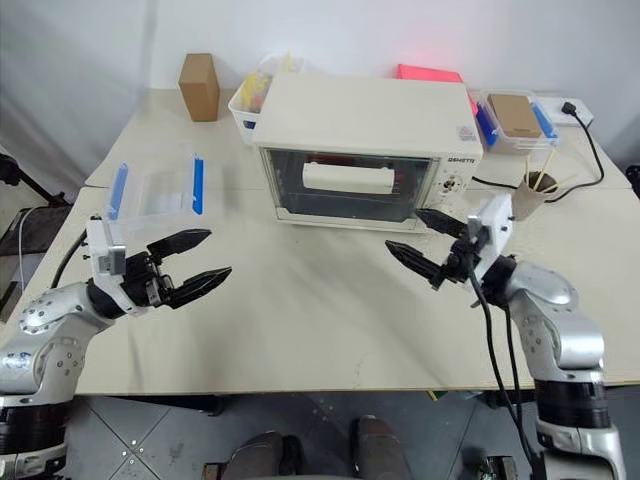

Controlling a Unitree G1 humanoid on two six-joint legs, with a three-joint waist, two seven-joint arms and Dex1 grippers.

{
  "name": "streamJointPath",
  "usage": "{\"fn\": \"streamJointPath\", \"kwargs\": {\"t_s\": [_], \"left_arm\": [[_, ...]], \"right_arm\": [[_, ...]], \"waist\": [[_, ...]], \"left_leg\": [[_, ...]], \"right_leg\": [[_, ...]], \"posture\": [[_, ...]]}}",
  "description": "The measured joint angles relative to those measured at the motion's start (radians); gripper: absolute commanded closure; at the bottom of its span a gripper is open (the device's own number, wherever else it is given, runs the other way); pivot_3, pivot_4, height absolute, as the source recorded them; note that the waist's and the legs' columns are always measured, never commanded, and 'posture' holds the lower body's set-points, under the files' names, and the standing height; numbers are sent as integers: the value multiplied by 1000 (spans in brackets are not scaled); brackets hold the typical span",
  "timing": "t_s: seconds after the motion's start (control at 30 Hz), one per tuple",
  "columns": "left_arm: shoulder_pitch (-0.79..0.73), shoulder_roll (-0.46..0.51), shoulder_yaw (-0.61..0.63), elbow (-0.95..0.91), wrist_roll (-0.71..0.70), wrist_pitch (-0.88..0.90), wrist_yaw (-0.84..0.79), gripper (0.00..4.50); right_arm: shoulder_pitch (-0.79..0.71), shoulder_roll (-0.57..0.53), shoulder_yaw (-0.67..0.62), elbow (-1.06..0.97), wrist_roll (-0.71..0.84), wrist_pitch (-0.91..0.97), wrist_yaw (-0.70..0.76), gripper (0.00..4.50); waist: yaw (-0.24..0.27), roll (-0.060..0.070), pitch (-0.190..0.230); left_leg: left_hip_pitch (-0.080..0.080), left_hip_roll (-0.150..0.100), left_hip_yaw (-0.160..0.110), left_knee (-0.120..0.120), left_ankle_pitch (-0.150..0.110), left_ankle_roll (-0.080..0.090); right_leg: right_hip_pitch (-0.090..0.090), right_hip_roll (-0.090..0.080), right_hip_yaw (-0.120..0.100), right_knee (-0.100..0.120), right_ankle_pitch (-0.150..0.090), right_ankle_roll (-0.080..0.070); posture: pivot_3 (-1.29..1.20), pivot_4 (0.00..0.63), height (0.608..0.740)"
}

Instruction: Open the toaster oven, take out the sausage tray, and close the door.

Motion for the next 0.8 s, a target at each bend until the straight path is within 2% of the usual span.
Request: {"fn": "streamJointPath", "kwargs": {"t_s": [0.2,0.4,0.5,0.7,0.8], "left_arm": [[4,-44,-7,-25,-52,66,25,25],[44,-78,-23,-27,-42,61,44,25],[49,-95,-25,-26,-34,51,57,25],[-52,-105,25,63,-55,65,103,25],[-95,-105,40,114,-62,66,101,563]], "right_arm": [[-136,73,45,119,-57,-31,-5,0],[-142,147,54,105,-63,-83,-6,0],[-107,143,53,69,-64,-107,18,0],[38,72,134,10,-208,-350,167,0],[65,51,157,2,-241,-396,197,0]], "waist": [[1,0,0],[1,0,0],[2,0,0],[0,2,1],[-5,2,2]], "left_leg": [[0,0,0,1,0,0],[0,0,0,1,0,0],[0,0,0,0,0,0],[0,0,0,0,0,0],[0,0,0,0,0,0]], "right_leg": [[0,0,0,1,0,0],[0,0,0,1,0,0],[0,0,0,1,0,0],[0,1,0,0,0,0],[0,1,0,1,0,0]], "posture": [[0,150,740],[0,150,740],[0,150,740],[0,150,740],[0,150,740]]}}
